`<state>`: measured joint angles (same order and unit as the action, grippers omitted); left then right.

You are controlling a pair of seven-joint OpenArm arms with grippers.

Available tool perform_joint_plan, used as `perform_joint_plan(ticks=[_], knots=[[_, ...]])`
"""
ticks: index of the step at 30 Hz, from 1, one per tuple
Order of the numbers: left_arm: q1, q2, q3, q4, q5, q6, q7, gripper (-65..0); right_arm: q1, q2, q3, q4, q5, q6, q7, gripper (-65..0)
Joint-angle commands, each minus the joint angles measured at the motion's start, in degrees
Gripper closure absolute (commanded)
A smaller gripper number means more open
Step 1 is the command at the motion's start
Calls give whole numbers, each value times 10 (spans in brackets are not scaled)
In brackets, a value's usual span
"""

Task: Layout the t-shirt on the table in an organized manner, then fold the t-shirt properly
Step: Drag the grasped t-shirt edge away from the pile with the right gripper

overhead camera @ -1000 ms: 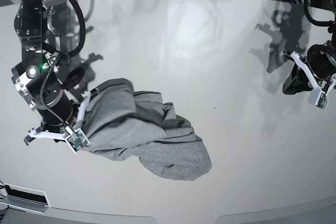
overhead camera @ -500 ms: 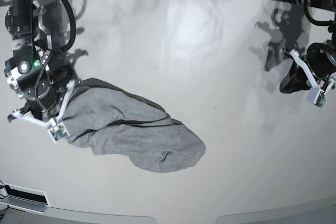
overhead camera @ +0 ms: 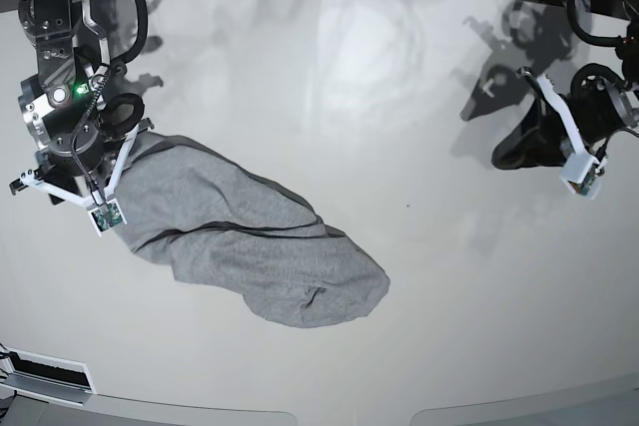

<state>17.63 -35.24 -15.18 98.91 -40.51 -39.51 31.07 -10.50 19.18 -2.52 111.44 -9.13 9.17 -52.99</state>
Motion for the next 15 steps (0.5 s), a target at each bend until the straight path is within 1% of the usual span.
perform_joint_plan(ticks=[1, 2, 3, 4, 5, 6, 9, 10, 11, 12, 13, 14, 15], knots=[[-4, -9, 3, 8, -1, -3, -21, -55, 5, 7, 4, 12, -15, -18, 8, -382], [-5, -9, 11, 8, 9, 2, -26, -113, 5, 7, 4, 12, -22, -42, 7, -407], [-5, -9, 17, 8, 14, 12, -28, -171, 6, 7, 4, 12, -30, -67, 7, -407], [-5, -9, 22, 8, 14, 25, -28, -220, 7, 7, 4, 12, -29, -78, 10, -401], [-5, -9, 26, 8, 12, 36, -28, -257, 9, 7, 3, 13, -18, -68, 18, -377], [-5, -6, 28, 8, 12, 45, -28, -276, 12, 7, 3, 15, 16, -36, 28, -330], [-5, 6, 27, 8, 13, 62, -28, -279, 26, 5, 3, 14, 177, 81, 63, -166], [-5, 10, 27, 8, 13, 65, -28, -279, 28, 3, 3, 13, 225, 110, 85, -97], [-5, 12, 27, 8, 13, 67, -28, -279, 32, -2, 3, 12, 259, 132, 115, -17], [-5, 14, 27, 8, 13, 68, -28, -279, 37, -9, 3, 8, 278, 143, 143, 0], [-5, 16, 27, 8, 12, 67, -28, -279, 43, -18, 3, 2, 286, 150, 167, 0], [-5, 18, 27, 8, 12, 67, -28, -279, 53, -27, 3, -8, 286, 153, 182, 0], [-5, 20, 27, 8, 12, 67, -27, -279, 66, -35, 3, -24, 286, 155, 184, 0]])
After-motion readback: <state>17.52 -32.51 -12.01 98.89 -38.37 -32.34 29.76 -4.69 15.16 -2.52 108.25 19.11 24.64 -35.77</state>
